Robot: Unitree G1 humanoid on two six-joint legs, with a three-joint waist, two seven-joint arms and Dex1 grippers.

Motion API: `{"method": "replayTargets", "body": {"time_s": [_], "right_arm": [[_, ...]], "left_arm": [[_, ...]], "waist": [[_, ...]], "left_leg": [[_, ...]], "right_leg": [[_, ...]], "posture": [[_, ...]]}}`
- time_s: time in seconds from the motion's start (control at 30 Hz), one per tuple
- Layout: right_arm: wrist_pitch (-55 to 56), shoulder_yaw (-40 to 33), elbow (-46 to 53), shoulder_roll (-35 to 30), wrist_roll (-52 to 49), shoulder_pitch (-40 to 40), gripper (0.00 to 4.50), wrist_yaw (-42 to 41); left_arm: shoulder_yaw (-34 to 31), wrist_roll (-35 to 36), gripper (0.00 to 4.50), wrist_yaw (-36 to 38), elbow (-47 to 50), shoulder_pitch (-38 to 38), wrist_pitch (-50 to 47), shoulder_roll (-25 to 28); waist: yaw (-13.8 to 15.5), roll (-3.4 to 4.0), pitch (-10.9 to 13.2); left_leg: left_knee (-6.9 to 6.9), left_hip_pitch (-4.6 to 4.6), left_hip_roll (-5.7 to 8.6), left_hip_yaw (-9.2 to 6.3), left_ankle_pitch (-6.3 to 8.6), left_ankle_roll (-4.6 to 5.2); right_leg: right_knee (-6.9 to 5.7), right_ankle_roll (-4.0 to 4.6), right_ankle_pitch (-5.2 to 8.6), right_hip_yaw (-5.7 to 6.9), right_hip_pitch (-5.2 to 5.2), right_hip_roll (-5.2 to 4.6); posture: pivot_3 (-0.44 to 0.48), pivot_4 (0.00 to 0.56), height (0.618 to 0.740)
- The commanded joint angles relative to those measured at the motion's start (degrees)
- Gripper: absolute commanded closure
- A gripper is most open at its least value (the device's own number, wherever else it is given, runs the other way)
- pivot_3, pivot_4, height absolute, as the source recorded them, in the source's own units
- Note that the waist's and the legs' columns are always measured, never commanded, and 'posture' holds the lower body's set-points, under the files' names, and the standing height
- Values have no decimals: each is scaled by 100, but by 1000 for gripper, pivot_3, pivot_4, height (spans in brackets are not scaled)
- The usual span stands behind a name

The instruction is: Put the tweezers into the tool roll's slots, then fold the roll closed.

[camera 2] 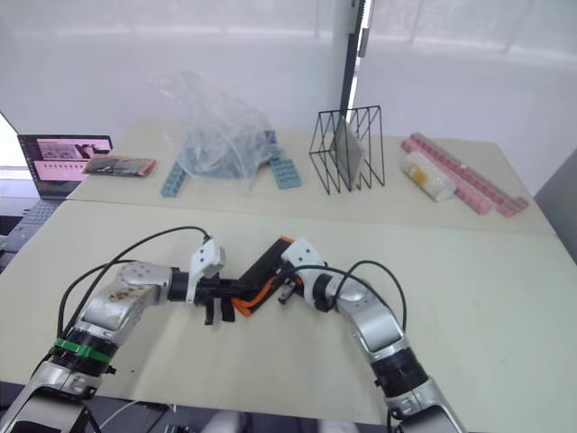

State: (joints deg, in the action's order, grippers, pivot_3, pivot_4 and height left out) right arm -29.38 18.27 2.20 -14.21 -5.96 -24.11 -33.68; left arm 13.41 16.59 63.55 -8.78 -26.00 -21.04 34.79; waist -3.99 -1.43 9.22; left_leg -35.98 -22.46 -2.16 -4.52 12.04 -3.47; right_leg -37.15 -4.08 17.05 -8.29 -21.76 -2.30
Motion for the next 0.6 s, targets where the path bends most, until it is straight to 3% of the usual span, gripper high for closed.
{"method": "replayTargets", "body": {"time_s": [0.03,0.13,0.5,0.57,0.6], "right_arm": [[-232,74,-99,-11,9,177,4500,-45],[-225,36,-119,21,-4,195,4500,-31],[-113,7,-187,109,-17,206,4500,-93],[-86,5,-181,114,-6,218,4500,-115],[-72,9,-180,112,4,224,4500,-124]], "left_arm": [[259,-477,4490,-178,-292,327,-102,68],[226,-471,4490,-207,-251,372,-124,51],[214,-480,4490,-277,-143,369,-152,68],[208,-479,4490,-279,-147,361,-144,71],[207,-481,4490,-278,-153,355,-139,72]], "waist": [[-4,2,0],[-9,3,-1],[-10,4,-1],[-18,5,-2],[25,-9,-16]], "left_leg": [[1,15,-1,0,0,1],[6,51,-1,0,0,1],[6,49,-1,0,0,1],[5,52,-6,6,0,1],[4,64,-26,40,1,0]], "right_leg": [[0,0,0,0,16,1],[6,1,3,0,52,1],[5,2,3,0,51,0],[5,2,3,-5,43,2],[4,4,2,-29,-8,14]], "posture": [[0,150,720],[0,150,720],[0,150,720],[0,150,720],[0,150,720]]}}
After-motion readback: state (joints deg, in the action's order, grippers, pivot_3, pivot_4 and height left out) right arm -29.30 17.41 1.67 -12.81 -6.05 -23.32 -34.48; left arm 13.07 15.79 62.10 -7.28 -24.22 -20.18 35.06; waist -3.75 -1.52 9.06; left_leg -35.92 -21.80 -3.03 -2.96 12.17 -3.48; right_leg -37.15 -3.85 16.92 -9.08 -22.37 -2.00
